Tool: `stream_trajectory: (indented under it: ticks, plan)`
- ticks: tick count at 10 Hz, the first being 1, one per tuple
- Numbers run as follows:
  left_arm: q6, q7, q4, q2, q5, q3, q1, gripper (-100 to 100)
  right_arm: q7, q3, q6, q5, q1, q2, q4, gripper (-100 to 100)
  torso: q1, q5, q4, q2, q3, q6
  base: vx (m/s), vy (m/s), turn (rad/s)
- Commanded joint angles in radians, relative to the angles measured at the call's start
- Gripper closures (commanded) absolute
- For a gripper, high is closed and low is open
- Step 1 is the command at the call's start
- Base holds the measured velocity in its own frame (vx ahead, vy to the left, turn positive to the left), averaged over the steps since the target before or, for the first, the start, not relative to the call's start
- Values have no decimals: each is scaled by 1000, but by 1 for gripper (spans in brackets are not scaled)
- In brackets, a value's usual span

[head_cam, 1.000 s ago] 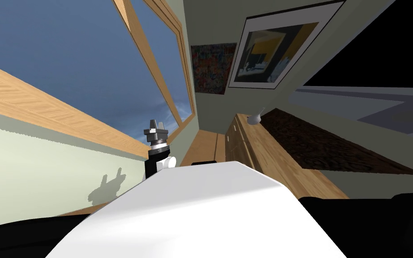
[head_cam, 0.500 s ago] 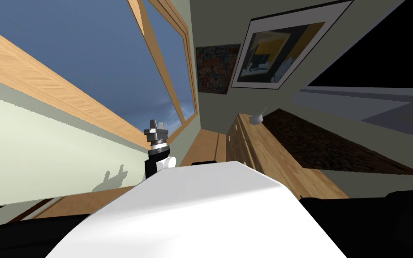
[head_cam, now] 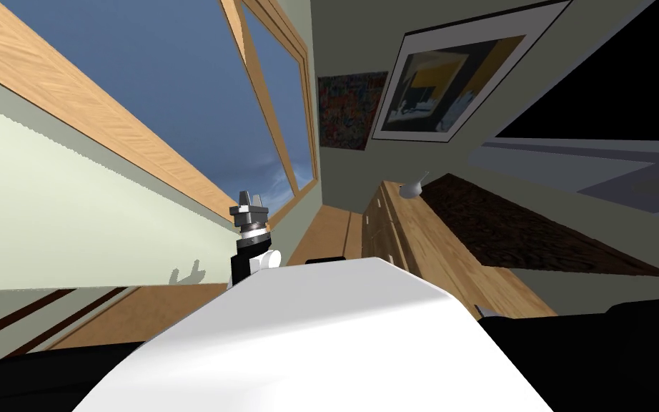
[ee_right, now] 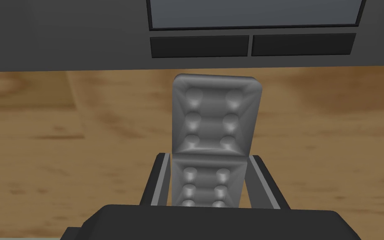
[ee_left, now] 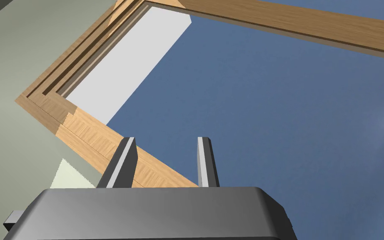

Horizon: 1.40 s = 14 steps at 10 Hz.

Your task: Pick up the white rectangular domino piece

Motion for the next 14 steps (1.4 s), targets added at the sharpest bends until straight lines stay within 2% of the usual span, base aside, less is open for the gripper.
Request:
stream_trajectory:
  ticks: [1,2,4,5,7,8,9,10,11,12,13,14]
  plan:
    - [0,0,0,0,0,0,0,0,-50,-15,-4,10,3,-8,-7,100,0,0,0,0,0,0,-92,24,88]
    - [0,0,0,0,0,0,0,0,-79,-41,-6,33,12,-29,-26,100,0,0,0,0,0,1,-134,26,128]
    - [0,0,0,0,0,0,0,0,-130,-41,-6,33,12,-29,-26,100,0,0,1,2,1,1,-76,16,34]
    - [0,0,0,0,0,0,0,0,-163,-68,-8,56,21,-50,-44,100,-1,0,0,0,0,2,-74,26,94]
    - [0,0,0,0,0,0,0,0,-204,-68,-8,56,21,-50,-44,100,0,0,0,0,0,0,-67,25,50]
    - [0,0,0,0,0,0,0,0,-242,-94,-10,79,30,-71,-63,100,0,0,0,-1,0,1,-100,25,113]
    - [0,0,0,0,0,0,0,0,-273,-94,-10,79,30,-71,-63,100,0,0,0,0,0,-1,-96,36,92]
    - [0,0,0,0,0,0,0,0,-302,-120,-12,102,39,-92,-82,100,0,0,0,0,0,1,-113,49,119]
    - [0,0,0,0,0,0,0,0,-333,-120,-12,102,39,-92,-82,100,1,0,0,1,1,-1,-100,37,69]
    - [0,0,0,0,0,0,0,0,-353,-120,-12,102,39,-92,-82,100,1,0,0,1,1,1,-43,12,-7]
    - [0,0,0,0,0,0,0,0,-337,-117,-10,102,37,-93,-82,100,0,0,0,-1,0,1,-13,3,-5]
    - [0,0,0,0,0,0,0,0,-341,-117,-11,103,37,-93,-82,0,-1,0,-1,-3,-1,1,0,0,0]
